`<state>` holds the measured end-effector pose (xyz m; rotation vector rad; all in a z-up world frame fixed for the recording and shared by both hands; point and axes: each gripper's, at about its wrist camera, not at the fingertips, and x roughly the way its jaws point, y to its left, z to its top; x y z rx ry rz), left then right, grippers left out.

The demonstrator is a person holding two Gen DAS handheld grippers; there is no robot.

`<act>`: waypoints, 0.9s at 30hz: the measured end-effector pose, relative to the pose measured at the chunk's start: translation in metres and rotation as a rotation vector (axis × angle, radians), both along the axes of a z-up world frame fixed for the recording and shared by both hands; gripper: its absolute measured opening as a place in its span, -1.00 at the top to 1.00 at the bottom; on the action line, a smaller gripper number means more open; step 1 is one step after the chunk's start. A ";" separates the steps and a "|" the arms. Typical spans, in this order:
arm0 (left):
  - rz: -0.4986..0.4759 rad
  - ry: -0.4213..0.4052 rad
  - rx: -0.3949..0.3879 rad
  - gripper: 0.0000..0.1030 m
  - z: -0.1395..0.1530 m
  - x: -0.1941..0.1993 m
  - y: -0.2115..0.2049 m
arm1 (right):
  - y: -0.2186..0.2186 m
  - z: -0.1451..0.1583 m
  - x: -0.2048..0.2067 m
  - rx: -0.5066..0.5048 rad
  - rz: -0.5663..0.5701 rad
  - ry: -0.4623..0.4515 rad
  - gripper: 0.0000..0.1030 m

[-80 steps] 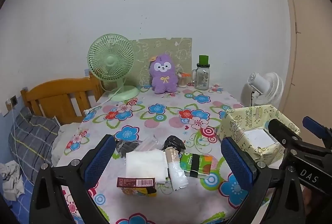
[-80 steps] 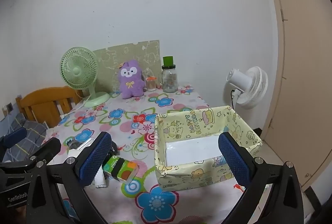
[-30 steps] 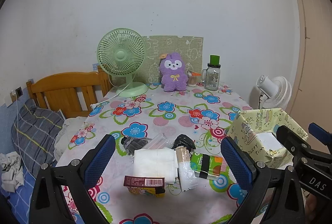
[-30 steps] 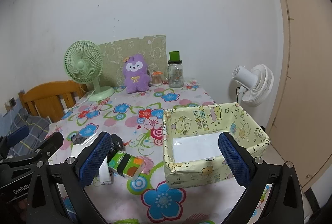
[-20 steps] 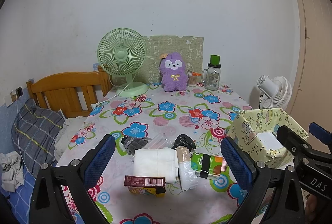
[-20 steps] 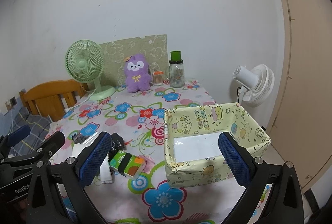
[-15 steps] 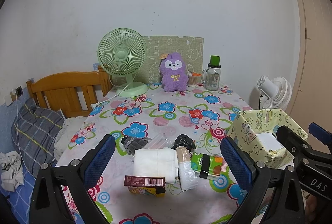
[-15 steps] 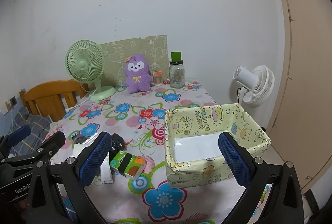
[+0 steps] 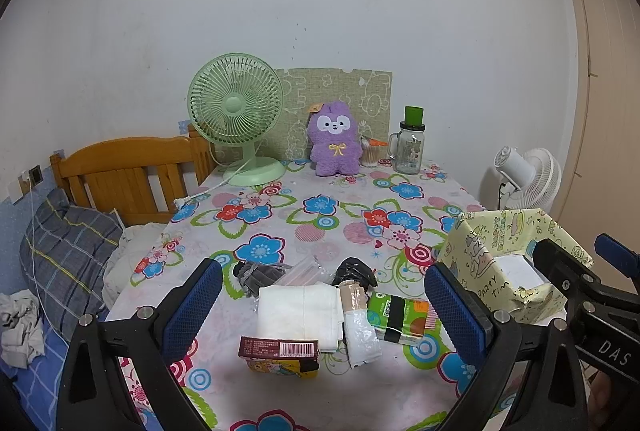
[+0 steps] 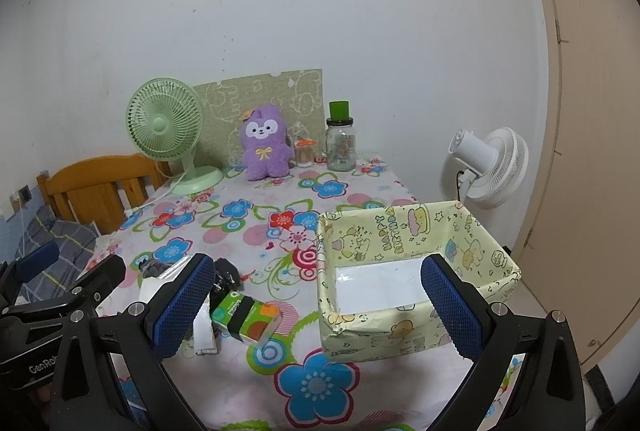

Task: Organize soft objects

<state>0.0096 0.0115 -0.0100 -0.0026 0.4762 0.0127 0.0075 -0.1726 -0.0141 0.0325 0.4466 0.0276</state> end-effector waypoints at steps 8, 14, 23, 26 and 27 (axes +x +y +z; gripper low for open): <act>-0.007 0.012 -0.008 -0.93 -0.004 0.003 0.002 | 0.001 -0.001 0.005 0.012 -0.004 0.009 -1.00; -0.005 0.023 0.002 -0.91 -0.010 0.009 0.008 | 0.009 -0.005 0.010 -0.017 0.019 0.005 -1.00; 0.008 0.067 0.002 -0.91 -0.028 0.017 0.021 | 0.027 -0.018 0.024 -0.017 0.058 0.045 -0.92; 0.010 0.086 -0.005 -0.91 -0.034 0.021 0.027 | 0.035 -0.025 0.029 -0.017 0.071 0.067 -0.90; 0.010 0.091 -0.007 -0.91 -0.036 0.022 0.028 | 0.037 -0.027 0.031 -0.019 0.073 0.074 -0.90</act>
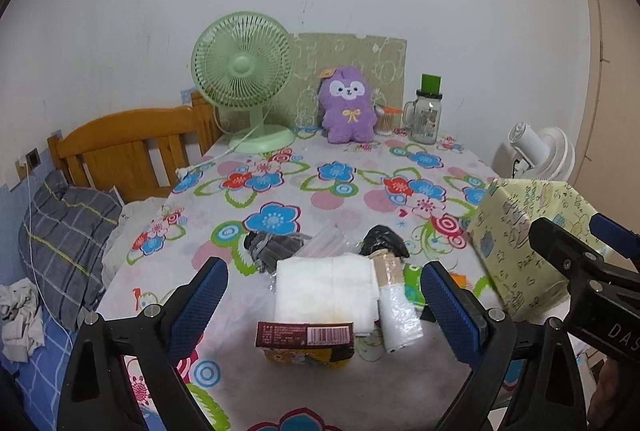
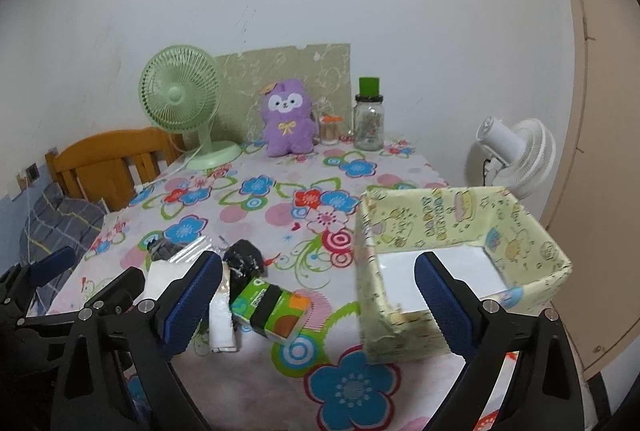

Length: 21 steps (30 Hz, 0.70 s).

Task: Organize soft objects
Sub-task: 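Grasp the brown snack box with the left tool while the right tool grasps the beige-white roll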

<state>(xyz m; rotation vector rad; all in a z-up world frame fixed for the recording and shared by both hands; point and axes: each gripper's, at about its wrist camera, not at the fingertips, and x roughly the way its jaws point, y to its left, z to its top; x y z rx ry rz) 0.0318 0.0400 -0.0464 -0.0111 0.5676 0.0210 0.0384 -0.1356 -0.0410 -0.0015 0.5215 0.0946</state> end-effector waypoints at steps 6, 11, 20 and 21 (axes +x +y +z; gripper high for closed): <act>-0.003 0.045 -0.012 -0.91 -0.014 0.008 0.008 | 0.012 -0.012 0.010 -0.002 0.013 0.036 -0.89; -0.011 0.082 -0.030 -0.91 -0.027 0.014 0.013 | 0.024 -0.024 0.020 -0.011 0.033 0.074 -0.84; -0.020 0.149 -0.043 -0.90 -0.048 0.027 0.021 | 0.045 -0.047 0.036 -0.031 0.068 0.145 -0.74; -0.020 0.155 -0.043 -0.90 -0.050 0.028 0.021 | 0.046 -0.049 0.037 -0.032 0.071 0.151 -0.72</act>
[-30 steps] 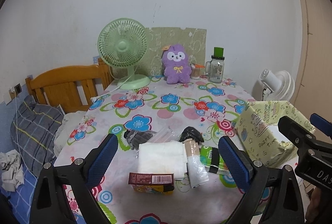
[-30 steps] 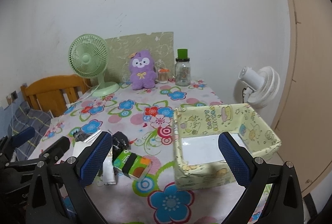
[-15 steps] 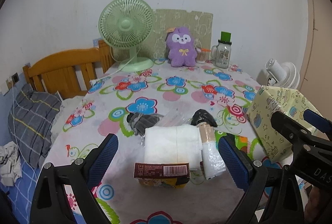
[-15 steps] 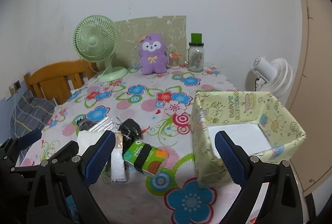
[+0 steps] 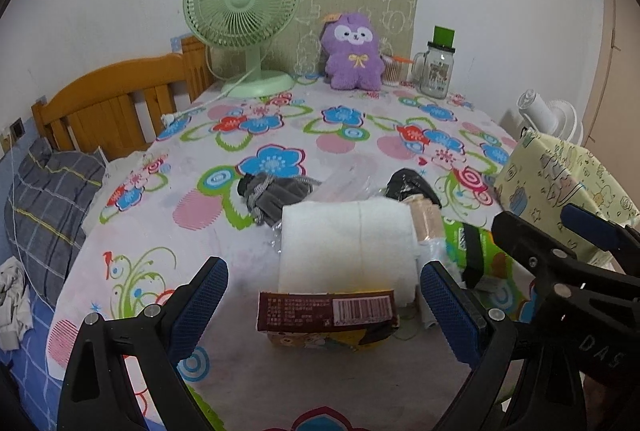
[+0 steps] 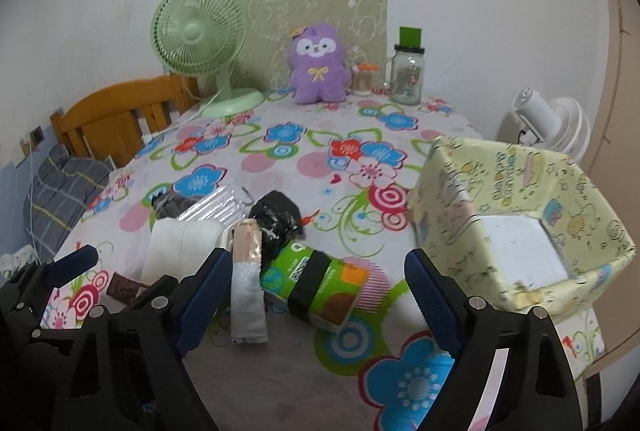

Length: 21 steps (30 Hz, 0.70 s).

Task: Organize soft objects
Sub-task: 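Grasp the brown snack box with the left tool while the right tool grasps the beige-white roll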

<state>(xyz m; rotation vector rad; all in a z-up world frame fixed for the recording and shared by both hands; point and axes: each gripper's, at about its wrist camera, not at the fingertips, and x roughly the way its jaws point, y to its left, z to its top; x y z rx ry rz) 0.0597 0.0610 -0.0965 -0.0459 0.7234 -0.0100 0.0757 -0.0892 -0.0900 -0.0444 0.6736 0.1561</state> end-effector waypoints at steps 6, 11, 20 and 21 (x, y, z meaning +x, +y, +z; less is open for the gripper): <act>-0.014 0.045 -0.015 -0.84 -0.013 0.008 0.002 | 0.011 -0.012 0.010 -0.017 0.020 0.041 -0.69; -0.014 0.084 -0.026 -0.78 -0.024 0.013 0.005 | 0.020 -0.023 0.018 -0.030 0.031 0.081 -0.61; -0.035 0.116 -0.040 -0.63 -0.034 0.017 0.005 | 0.034 -0.038 0.031 -0.031 0.068 0.152 -0.32; -0.038 0.121 -0.041 -0.60 -0.035 0.017 0.004 | 0.036 -0.040 0.032 -0.033 0.076 0.160 -0.24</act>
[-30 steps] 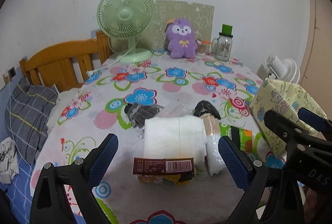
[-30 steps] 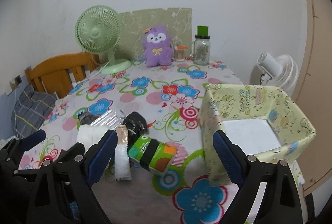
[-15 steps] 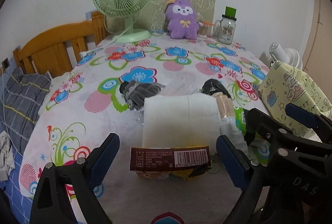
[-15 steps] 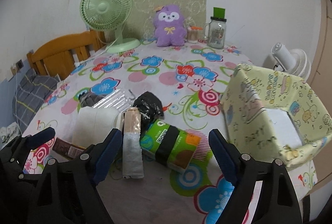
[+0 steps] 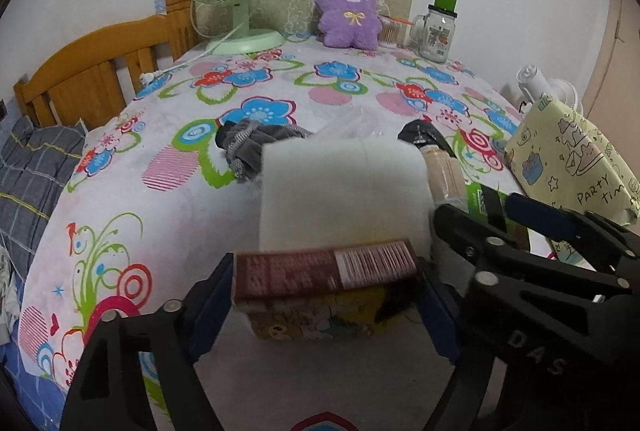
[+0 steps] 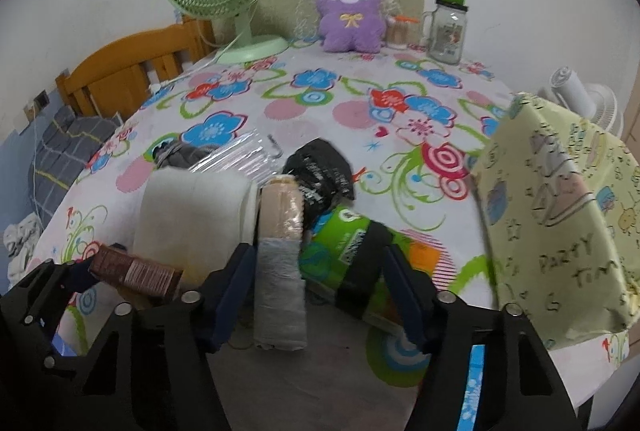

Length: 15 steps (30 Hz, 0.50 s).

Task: Organize soft objects
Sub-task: 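Grasp the brown snack box with the left tool while the right tool grasps the beige-white roll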

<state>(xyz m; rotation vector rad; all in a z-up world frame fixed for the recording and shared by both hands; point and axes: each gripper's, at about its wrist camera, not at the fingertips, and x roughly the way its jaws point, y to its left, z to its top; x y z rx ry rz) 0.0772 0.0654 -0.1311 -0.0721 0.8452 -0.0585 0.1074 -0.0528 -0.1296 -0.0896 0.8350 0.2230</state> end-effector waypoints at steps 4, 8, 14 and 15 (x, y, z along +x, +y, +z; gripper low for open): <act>-0.006 0.019 -0.002 -0.59 -0.005 0.002 -0.001 | 0.007 -0.004 0.002 -0.008 0.020 0.018 -0.03; -0.005 0.021 -0.005 -0.57 -0.006 0.004 0.000 | 0.011 -0.005 0.004 -0.004 0.040 0.030 0.22; -0.006 0.017 -0.006 -0.50 -0.007 0.005 0.001 | 0.015 -0.004 0.003 -0.002 0.059 0.029 0.55; -0.006 0.017 -0.008 -0.49 -0.007 0.005 0.001 | 0.015 -0.004 0.002 -0.001 0.057 0.027 0.58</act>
